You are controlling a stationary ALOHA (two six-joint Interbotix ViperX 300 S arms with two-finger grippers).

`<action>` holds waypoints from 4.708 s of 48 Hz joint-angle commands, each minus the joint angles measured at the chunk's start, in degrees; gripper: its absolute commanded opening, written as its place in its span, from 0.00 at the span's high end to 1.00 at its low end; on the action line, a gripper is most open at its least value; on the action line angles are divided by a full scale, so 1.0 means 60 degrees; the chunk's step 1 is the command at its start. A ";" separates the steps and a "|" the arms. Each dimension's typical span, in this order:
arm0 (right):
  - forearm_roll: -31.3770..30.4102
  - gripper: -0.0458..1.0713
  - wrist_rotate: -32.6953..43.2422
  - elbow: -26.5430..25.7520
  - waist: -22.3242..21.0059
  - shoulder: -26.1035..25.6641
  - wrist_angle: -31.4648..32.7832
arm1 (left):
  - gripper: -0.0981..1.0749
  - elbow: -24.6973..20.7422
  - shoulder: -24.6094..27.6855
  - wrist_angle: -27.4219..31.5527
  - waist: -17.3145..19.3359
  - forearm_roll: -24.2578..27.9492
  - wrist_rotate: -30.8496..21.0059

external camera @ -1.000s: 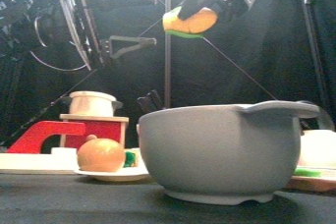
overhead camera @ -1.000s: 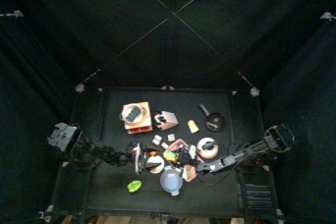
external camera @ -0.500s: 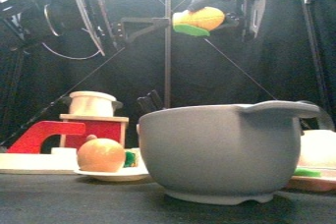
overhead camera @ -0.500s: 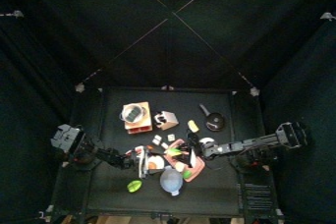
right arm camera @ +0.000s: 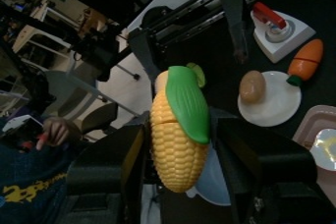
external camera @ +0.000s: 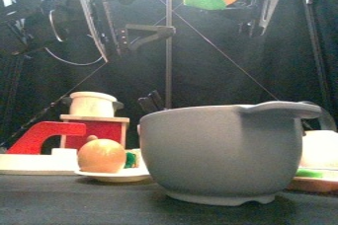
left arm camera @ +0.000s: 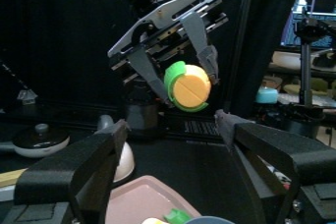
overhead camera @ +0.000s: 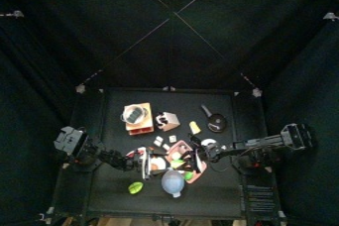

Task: Remove husk

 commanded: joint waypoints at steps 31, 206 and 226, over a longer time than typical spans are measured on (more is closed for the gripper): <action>-0.0015 0.33 -0.0029 -0.0073 -0.0176 -0.0205 -0.0044 | 0.14 -0.0952 0.0205 0.0557 -0.0161 -0.0908 -0.1055; 0.0029 0.33 -0.0146 -0.0190 0.0234 0.0249 -0.0073 | 0.37 -0.1172 0.0630 0.0776 0.0469 0.0454 -0.1113; 0.0015 0.33 -0.0146 -0.0161 0.0396 0.0278 -0.0088 | 0.49 -0.1099 0.0630 0.0776 0.0513 -0.0791 -0.1084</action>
